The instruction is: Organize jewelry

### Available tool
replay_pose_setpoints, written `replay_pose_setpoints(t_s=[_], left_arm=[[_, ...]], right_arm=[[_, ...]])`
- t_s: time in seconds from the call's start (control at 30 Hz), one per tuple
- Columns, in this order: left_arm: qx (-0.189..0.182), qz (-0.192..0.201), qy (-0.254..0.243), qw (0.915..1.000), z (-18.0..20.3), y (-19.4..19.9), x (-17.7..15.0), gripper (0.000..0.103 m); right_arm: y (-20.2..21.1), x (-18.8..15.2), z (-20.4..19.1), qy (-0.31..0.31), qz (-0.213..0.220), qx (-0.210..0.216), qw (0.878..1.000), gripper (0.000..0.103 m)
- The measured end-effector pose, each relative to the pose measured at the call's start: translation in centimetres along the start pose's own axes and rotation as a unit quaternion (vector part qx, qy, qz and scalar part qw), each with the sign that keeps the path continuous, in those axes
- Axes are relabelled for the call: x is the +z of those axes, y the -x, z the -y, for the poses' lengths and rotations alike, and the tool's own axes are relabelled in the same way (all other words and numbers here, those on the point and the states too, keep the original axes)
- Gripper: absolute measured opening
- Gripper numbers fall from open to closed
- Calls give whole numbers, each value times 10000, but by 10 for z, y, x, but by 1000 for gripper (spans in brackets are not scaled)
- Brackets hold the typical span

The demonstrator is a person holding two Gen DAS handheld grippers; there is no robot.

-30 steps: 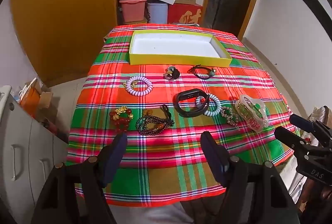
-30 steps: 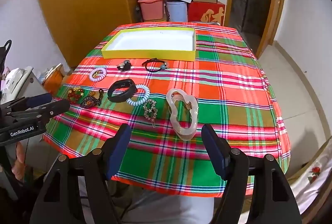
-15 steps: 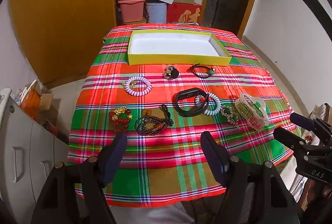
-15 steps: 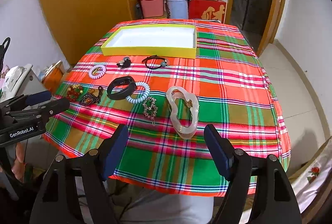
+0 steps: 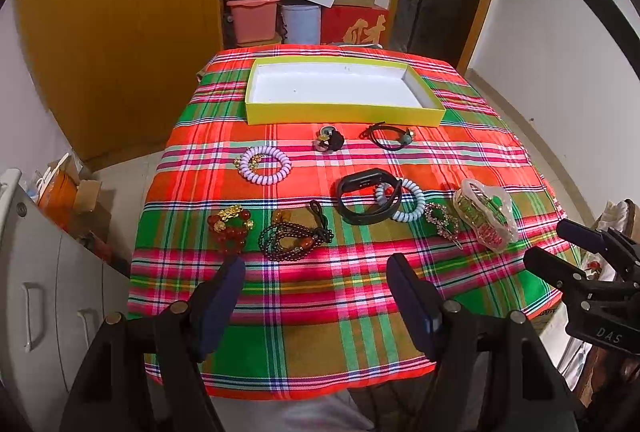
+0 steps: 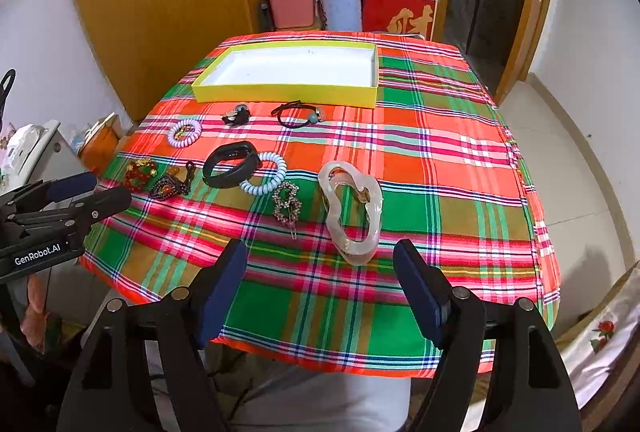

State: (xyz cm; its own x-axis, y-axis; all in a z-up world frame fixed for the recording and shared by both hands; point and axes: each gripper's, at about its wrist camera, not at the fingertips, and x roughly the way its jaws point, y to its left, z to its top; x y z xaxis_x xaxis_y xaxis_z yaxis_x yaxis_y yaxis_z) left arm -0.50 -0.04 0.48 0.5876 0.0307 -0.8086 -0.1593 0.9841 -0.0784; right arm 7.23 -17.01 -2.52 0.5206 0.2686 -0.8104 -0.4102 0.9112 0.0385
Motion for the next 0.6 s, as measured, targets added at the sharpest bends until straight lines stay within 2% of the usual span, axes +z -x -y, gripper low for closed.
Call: replay_pose_setpoints(t_s=[0.6], left_arm=[[5,1,-1,10000,0,0,0,73]], right_arm=[[-3,0,-1,-5,-36,-5,10000,75]])
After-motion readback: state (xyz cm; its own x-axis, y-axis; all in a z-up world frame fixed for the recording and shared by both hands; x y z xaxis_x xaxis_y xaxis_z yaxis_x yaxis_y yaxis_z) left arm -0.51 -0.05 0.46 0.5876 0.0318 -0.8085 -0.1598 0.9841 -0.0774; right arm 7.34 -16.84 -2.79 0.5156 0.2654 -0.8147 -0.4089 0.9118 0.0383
